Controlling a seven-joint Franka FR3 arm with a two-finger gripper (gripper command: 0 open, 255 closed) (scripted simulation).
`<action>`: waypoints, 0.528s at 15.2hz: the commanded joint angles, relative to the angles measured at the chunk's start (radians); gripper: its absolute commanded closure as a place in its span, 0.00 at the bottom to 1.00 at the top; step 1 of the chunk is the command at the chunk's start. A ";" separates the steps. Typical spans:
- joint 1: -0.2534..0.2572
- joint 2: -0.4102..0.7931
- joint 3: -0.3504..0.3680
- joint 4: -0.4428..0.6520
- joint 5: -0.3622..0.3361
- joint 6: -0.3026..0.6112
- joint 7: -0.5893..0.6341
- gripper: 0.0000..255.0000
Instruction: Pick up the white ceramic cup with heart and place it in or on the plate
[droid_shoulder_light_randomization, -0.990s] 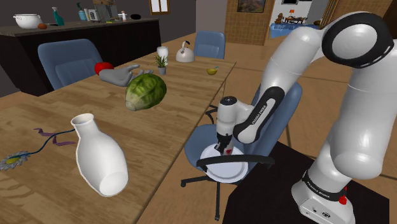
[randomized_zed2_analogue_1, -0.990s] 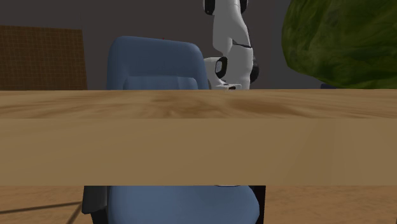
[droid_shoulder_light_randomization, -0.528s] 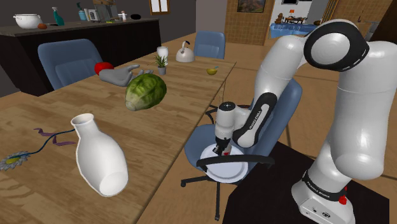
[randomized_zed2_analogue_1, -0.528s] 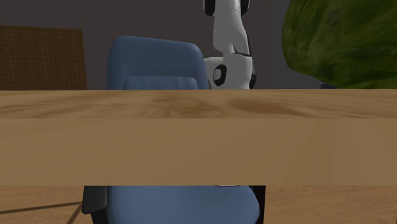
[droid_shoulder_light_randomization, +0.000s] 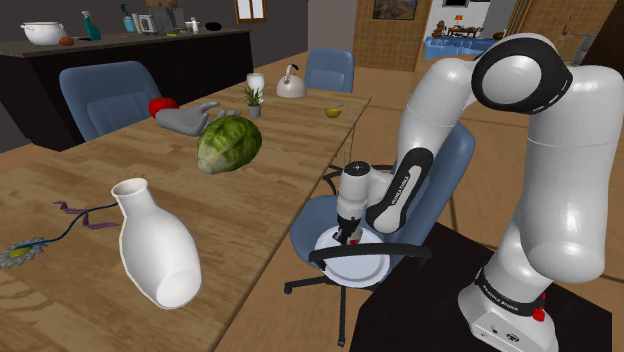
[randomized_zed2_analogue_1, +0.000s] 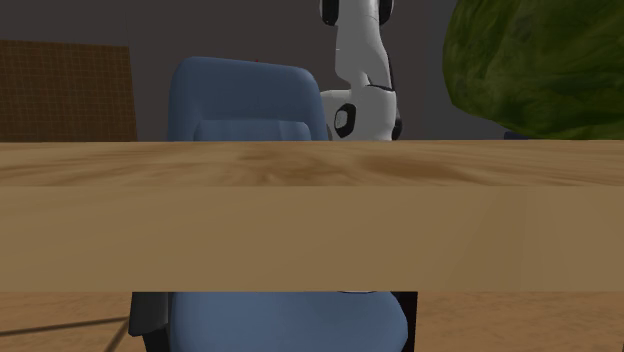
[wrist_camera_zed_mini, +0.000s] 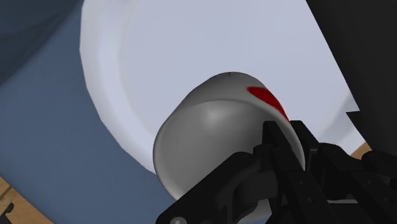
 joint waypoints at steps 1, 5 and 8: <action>0.005 0.033 0.004 -0.008 0.000 -0.005 0.002 1.00; 0.005 0.041 0.007 0.003 0.003 -0.008 0.002 0.00; -0.009 -0.011 0.025 -0.022 0.021 -0.037 -0.017 0.00</action>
